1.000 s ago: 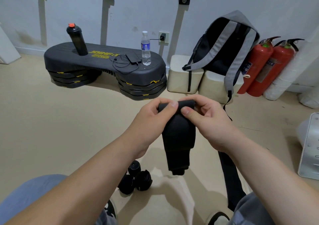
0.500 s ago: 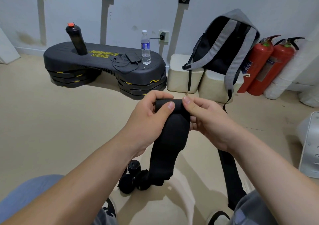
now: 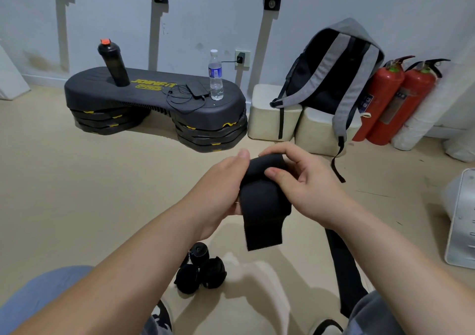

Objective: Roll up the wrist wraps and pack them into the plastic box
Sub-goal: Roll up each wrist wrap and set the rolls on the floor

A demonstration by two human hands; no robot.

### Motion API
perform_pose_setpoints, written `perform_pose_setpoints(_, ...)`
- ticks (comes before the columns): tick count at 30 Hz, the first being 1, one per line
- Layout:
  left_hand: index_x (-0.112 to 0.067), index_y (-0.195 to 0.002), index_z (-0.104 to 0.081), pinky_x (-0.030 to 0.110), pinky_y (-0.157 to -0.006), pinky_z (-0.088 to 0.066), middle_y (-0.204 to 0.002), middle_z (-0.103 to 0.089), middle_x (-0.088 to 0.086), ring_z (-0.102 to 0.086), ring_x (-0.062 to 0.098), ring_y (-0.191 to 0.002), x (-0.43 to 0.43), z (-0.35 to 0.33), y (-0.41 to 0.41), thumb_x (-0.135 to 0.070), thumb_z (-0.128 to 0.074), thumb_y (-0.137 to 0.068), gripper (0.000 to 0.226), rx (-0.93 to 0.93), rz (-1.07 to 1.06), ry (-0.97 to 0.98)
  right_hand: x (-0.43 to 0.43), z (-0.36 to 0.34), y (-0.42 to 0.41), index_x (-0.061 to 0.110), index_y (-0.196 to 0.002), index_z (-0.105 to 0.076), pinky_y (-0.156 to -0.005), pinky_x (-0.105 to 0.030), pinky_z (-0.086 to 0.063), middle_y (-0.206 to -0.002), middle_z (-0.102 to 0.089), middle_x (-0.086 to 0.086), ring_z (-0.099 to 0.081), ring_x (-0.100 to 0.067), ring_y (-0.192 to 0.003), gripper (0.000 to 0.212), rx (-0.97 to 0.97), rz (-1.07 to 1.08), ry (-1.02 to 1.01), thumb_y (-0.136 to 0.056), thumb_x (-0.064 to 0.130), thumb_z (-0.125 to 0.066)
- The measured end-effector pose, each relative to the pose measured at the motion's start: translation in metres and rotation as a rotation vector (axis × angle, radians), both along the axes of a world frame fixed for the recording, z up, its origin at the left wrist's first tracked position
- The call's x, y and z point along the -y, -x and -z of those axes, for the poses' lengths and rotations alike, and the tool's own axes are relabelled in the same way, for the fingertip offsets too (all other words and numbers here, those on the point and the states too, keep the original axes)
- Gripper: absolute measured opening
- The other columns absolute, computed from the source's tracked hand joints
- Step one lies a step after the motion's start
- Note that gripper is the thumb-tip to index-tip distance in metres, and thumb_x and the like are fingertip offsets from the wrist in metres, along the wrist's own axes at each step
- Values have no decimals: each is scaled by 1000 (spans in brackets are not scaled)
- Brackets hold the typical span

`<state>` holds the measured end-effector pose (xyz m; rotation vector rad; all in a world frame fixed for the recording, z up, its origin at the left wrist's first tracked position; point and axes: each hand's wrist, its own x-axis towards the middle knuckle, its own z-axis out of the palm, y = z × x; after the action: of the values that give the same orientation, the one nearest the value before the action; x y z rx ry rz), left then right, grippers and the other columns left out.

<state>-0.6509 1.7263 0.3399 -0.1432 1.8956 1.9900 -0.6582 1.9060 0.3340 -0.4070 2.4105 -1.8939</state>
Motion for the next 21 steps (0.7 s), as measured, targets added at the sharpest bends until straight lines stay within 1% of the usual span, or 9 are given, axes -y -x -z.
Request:
perform_pose_setpoints(2,-18,-124,-70,46,-91,-63,-116,-78,13,-77,29,-106,1,3,1,-49,-50,-110,40,-67,-35,32,0,0,0,22,-113,-69,-81,-30,-57,-100,-75,-6,-68,-12,-88,32,66,-18,73,-102,-6,-59)
perform_pose_setpoints(5,-19,-117,-71,32,-75,-60,-111,-78,12,-75,19,-94,2,2,0,-34,-61,-107,20,-180,-130,12,-3,-5,2,22,-120,-70,-80,-42,-57,-105,-75,-10,-70,-23,-93,32,276,-71,258,-100,-2,-64)
perform_pose_setpoints(7,-22,-117,-69,30,-75,-62,-104,-78,6,-75,14,-90,1,-1,-4,-23,-64,-106,13,-263,-145,-11,-3,-8,3,21,-127,-69,-84,-45,-58,-113,-76,-15,-73,-27,-100,28,361,-141,276,-98,18,-71)
perform_pose_setpoints(9,-24,-118,-67,29,-76,-63,-100,-77,-1,-74,10,-87,2,0,-7,-14,-66,-104,17,-344,-136,4,-1,-7,3,20,-125,-72,-85,-44,-56,-112,-77,-10,-74,-23,-98,36,397,-158,260,-95,42,-72)
perform_pose_setpoints(11,-28,-117,-65,30,-76,-62,-100,-74,-2,-71,9,-87,5,2,-7,-9,-67,-102,24,-445,-103,89,2,-5,4,20,-120,-74,-81,-39,-55,-105,-78,-4,-72,-17,-93,41,389,-114,229,-93,49,-66)
perform_pose_setpoints(14,-29,-117,-63,29,-73,-59,-102,-71,1,-67,10,-83,7,3,-7,-5,-69,-100,31,-537,-56,190,3,-1,4,20,-114,-73,-79,-41,-54,-101,-76,-5,-70,-20,-93,21,286,-45,240,-98,33,-72)
perform_pose_setpoints(17,-22,-123,-64,19,-73,-56,-106,-71,0,-69,3,-80,6,-4,-6,-13,-70,-101,24,-385,-84,85,2,-1,4,14,-117,-69,-79,-36,-57,-97,-74,-2,-69,-16,-92,16,200,-10,283,-104,9,-63)
perform_pose_setpoints(19,-23,-121,-68,31,-87,-61,-105,-75,0,-75,9,-94,5,-6,-3,-36,-62,-106,20,-252,-63,74,2,-1,4,14,-120,-69,-79,-31,-59,-98,-74,-1,-69,-16,-95,22,165,12,274,-102,3,-63)
perform_pose_setpoints(21,-28,-120,-70,44,-99,-60,-110,-79,-3,-76,14,-105,4,-3,0,-54,-45,-109,38,-154,-28,98,3,1,2,19,-116,-71,-80,-30,-60,-99,-73,-1,-68,-16,-95,25,145,25,257,-100,1,-65)
